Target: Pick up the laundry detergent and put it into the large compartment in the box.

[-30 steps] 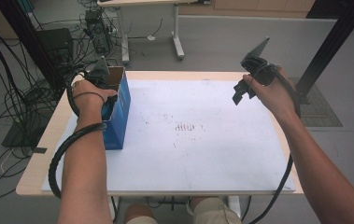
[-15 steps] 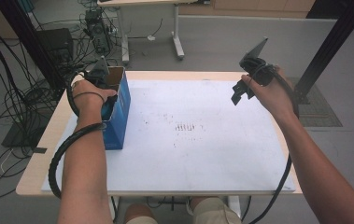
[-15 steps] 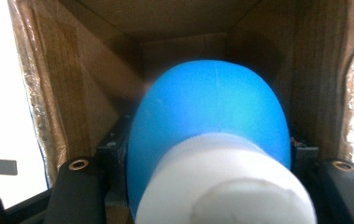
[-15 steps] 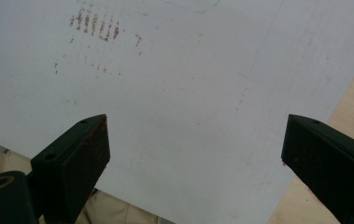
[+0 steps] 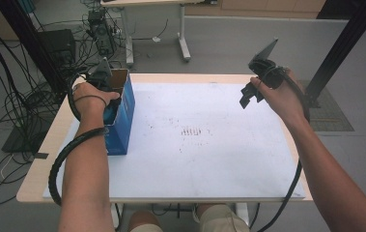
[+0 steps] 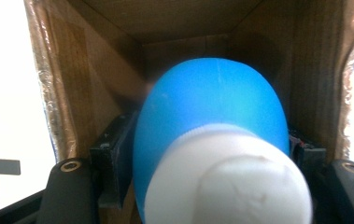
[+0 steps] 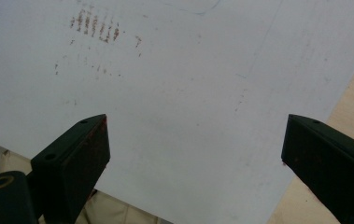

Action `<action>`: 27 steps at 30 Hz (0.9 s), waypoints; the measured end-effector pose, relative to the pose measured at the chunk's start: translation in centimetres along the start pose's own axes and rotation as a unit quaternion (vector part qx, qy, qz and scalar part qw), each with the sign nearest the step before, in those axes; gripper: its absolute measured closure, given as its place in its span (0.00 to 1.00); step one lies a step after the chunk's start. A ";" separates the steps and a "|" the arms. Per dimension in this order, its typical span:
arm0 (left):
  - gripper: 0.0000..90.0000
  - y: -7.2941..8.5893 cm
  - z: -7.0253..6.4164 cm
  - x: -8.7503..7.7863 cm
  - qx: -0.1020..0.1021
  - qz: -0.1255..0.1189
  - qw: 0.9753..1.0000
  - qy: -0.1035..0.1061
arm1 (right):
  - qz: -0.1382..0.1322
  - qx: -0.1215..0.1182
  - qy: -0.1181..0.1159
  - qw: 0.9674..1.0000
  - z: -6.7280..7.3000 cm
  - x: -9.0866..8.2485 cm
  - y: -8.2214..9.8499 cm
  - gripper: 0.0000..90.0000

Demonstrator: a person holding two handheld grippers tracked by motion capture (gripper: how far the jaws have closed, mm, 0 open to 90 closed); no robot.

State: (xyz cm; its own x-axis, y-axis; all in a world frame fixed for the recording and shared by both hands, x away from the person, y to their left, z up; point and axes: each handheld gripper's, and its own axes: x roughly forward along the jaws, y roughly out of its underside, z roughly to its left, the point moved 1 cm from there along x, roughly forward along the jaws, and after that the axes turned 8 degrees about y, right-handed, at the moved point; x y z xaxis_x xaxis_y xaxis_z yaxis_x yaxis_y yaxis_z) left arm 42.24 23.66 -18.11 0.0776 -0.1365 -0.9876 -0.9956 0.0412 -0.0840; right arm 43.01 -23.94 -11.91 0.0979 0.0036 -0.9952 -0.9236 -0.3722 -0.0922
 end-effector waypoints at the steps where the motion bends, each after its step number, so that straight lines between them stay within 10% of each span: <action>1: 0.37 0.0 -0.1 -0.1 0.000 0.001 1.000 -0.001 | 0.000 0.000 -0.001 1.000 0.0 0.0 0.0 0.09; 20: 0.24 0.1 -1.0 -4.4 0.005 0.002 1.000 -0.009 | -0.012 0.002 0.002 1.000 0.0 -0.4 0.3 0.09; 27: 0.16 0.3 -2.1 -7.7 0.051 0.009 0.999 -0.005 | -0.007 0.003 -0.010 1.000 -0.5 -0.1 -0.2 0.08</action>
State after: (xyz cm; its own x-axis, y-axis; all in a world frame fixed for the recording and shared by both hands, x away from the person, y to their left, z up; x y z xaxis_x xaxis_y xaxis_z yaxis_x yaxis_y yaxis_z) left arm 41.28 22.60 -10.26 0.0601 -0.1250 -0.9903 -0.9865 0.1443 -0.0781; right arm 43.33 -24.37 -11.74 0.1032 0.0272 -0.9943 -0.9242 -0.3670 -0.1060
